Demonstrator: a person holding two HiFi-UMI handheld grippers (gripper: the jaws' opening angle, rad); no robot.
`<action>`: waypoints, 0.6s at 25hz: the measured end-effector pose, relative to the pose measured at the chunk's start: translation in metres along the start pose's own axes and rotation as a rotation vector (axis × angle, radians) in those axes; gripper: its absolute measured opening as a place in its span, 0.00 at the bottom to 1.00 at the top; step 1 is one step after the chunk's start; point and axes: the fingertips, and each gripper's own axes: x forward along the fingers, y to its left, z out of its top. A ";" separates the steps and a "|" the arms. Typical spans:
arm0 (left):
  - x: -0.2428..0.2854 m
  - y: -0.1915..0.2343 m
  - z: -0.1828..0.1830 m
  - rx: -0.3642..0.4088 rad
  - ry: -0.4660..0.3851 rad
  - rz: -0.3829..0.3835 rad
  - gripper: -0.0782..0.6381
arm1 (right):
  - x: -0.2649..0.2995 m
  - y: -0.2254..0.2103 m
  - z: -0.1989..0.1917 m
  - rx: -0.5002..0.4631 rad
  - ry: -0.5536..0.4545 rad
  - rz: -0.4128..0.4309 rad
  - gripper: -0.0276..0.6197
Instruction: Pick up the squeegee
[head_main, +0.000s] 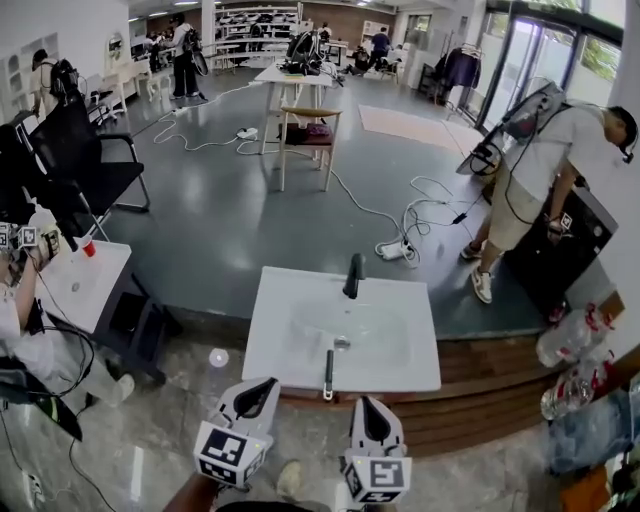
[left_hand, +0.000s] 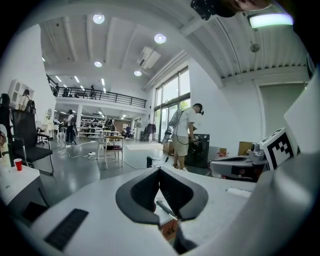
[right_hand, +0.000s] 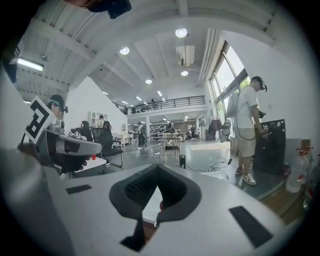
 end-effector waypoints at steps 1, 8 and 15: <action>0.003 0.001 0.000 -0.001 0.002 0.002 0.11 | 0.003 -0.002 -0.001 0.002 0.002 0.002 0.04; 0.029 0.014 0.001 0.000 0.016 0.005 0.11 | 0.029 -0.010 -0.003 0.011 0.011 0.009 0.04; 0.073 0.026 -0.012 -0.001 0.053 -0.025 0.11 | 0.062 -0.032 -0.019 0.031 0.057 -0.027 0.04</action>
